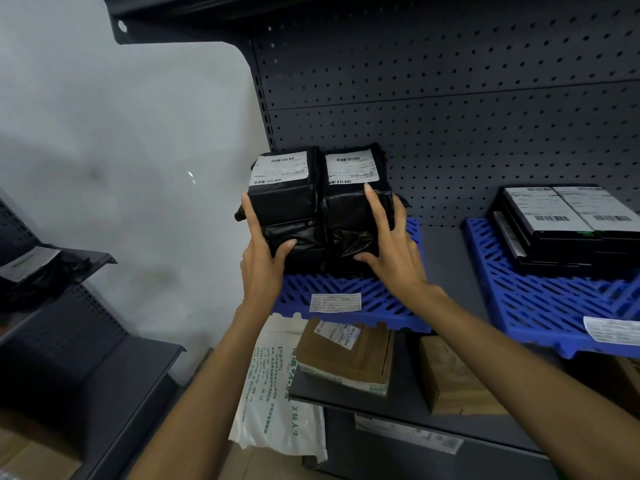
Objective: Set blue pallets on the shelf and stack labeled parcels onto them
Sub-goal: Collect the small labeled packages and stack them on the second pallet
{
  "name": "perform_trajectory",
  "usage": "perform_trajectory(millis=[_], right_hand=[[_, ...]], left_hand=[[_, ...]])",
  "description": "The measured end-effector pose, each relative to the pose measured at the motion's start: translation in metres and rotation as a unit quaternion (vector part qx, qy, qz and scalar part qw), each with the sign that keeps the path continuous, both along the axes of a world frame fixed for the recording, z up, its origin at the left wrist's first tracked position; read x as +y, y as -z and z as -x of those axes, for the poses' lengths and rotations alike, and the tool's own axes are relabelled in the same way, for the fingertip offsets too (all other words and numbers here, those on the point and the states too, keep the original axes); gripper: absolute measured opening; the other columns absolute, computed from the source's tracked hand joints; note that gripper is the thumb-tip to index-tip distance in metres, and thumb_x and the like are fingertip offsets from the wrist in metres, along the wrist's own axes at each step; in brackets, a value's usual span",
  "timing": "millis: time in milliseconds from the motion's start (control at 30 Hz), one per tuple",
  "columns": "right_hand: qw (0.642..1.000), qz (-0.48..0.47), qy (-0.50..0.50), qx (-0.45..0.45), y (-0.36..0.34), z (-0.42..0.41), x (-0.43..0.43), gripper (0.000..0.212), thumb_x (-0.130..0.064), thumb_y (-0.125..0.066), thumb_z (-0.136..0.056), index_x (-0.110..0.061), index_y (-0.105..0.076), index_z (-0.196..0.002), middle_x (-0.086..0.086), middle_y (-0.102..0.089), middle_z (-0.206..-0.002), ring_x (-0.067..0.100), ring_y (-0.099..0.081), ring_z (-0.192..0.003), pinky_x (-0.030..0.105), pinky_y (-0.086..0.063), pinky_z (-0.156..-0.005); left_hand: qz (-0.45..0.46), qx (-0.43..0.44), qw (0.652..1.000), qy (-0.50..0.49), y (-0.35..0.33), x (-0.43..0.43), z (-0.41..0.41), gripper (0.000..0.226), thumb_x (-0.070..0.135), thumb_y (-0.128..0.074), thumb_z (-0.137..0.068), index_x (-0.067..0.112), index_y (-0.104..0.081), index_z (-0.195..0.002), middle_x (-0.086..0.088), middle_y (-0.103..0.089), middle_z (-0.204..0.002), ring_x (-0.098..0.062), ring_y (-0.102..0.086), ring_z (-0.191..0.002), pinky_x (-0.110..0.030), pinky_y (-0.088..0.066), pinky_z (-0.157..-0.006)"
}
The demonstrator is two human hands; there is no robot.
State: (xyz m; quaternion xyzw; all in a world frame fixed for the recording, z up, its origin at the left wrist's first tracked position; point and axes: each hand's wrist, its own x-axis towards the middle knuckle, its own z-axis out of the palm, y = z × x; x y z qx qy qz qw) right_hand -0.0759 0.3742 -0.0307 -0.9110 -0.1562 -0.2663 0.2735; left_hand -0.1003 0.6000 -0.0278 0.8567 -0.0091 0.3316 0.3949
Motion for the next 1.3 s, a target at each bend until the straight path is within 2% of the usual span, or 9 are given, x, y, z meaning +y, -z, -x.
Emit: perform_trajectory(millis=[333, 500, 667, 767, 933, 1000, 1100, 1200, 1300], right_hand=[[1.0, 0.0, -0.002, -0.01, 0.001, 0.01, -0.01, 0.126, -0.006, -0.083, -0.074, -0.05, 0.006, -0.151, 0.01, -0.011, -0.161, 0.011, -0.049, -0.048, 0.028, -0.051, -0.042], [1.0, -0.001, -0.009, -0.014, 0.003, 0.019, -0.024, 0.124, -0.002, -0.081, -0.076, -0.05, 0.004, -0.152, 0.008, -0.01, -0.161, 0.01, -0.051, -0.049, 0.026, -0.051, -0.041], [1.0, 0.01, 0.013, -0.015, -0.001, 0.022, -0.03, 0.108, -0.041, -0.077, -0.08, -0.048, 0.003, -0.153, 0.008, -0.015, -0.159, 0.01, -0.048, -0.054, 0.016, -0.033, -0.036], [0.999, 0.013, 0.032, -0.015, -0.005, 0.017, -0.028, 0.099, -0.049, -0.07, -0.084, -0.046, 0.0, -0.153, 0.011, -0.019, -0.158, 0.017, -0.059, -0.064, 0.017, -0.028, -0.039], [0.997, 0.036, 0.039, -0.053, -0.003, 0.018, -0.029, 0.1, -0.04, -0.072, -0.085, -0.042, 0.0, -0.155, 0.01, -0.008, -0.162, 0.029, -0.063, -0.104, 0.026, -0.049, -0.053], [0.996, 0.036, 0.04, -0.072, -0.001, 0.018, -0.032, 0.104, -0.036, -0.076, -0.083, -0.04, -0.001, -0.156, 0.007, 0.005, -0.164, 0.035, -0.041, -0.135, 0.044, -0.056, -0.084], [0.994, 0.054, 0.044, -0.087, -0.008, 0.011, -0.032, 0.111, -0.028, -0.08, -0.079, -0.039, 0.0, -0.156, 0.005, 0.015, -0.164, 0.04, -0.006, -0.149, 0.059, -0.037, -0.108], [0.993, 0.091, 0.03, -0.075, -0.018, 0.005, -0.027, 0.114, -0.021, -0.081, -0.079, -0.038, 0.0, -0.156, 0.004, 0.013, -0.164, 0.039, -0.008, -0.149, 0.054, -0.039, -0.109], [0.995, 0.074, 0.009, -0.06, -0.019, 0.006, -0.022, 0.114, -0.011, -0.08, -0.079, -0.039, 0.0, -0.156, 0.003, 0.004, -0.163, 0.035, -0.027, -0.145, 0.043, -0.058, -0.087]], left_hand=[[-0.022, 0.012, 1.0, -0.005, 0.0, 0.003, 0.003, 0.101, 0.041, -0.062, -0.092, 0.036, 0.019, -0.152, -0.005, -0.07, -0.114, -0.025, -0.068, -0.079, -0.043, -0.056, -0.076], [-0.034, 0.027, 0.999, 0.018, -0.001, 0.002, -0.002, 0.102, 0.036, -0.063, -0.092, 0.037, 0.02, -0.151, -0.005, -0.071, -0.115, -0.026, -0.069, -0.081, -0.041, -0.056, -0.076], [-0.05, 0.044, 0.996, 0.054, -0.004, 0.004, -0.012, 0.102, 0.044, -0.061, -0.09, 0.036, 0.02, -0.151, -0.005, -0.073, -0.104, -0.028, -0.069, -0.076, -0.041, -0.056, -0.073], [-0.064, 0.06, 0.995, 0.046, -0.006, 0.0, -0.015, 0.1, 0.05, -0.056, -0.088, 0.037, 0.02, -0.151, -0.009, -0.072, -0.103, -0.03, -0.067, -0.075, -0.049, -0.056, -0.074], [-0.102, 0.062, 0.993, 0.025, -0.007, 0.001, -0.011, 0.099, 0.044, -0.061, -0.093, 0.045, 0.02, -0.149, -0.006, -0.059, -0.132, -0.034, -0.066, -0.099, -0.053, -0.055, -0.078], [-0.129, 0.056, 0.99, -0.012, -0.01, 0.004, -0.007, 0.099, 0.049, -0.063, -0.089, 0.048, 0.015, -0.15, -0.008, -0.039, -0.146, -0.034, -0.063, -0.101, -0.052, -0.057, -0.074], [-0.19, -0.001, 0.981, -0.045, -0.025, 0.012, -0.008, 0.104, 0.058, -0.066, -0.082, 0.043, 0.009, -0.153, -0.013, -0.02, -0.154, -0.039, -0.049, -0.123, -0.055, -0.054, -0.088], [-0.209, -0.009, 0.978, 0.017, -0.049, 0.013, -0.018, 0.111, 0.049, -0.075, -0.077, 0.048, 0.006, -0.152, -0.008, -0.005, -0.161, -0.041, -0.031, -0.14, -0.057, -0.044, -0.1], [-0.227, 0.05, 0.969, 0.088, -0.061, 0.002, -0.03, 0.105, 0.029, -0.084, -0.074, 0.046, -0.014, -0.151, -0.005, -0.007, -0.16, -0.037, -0.037, -0.137, -0.053, -0.046, -0.103]])
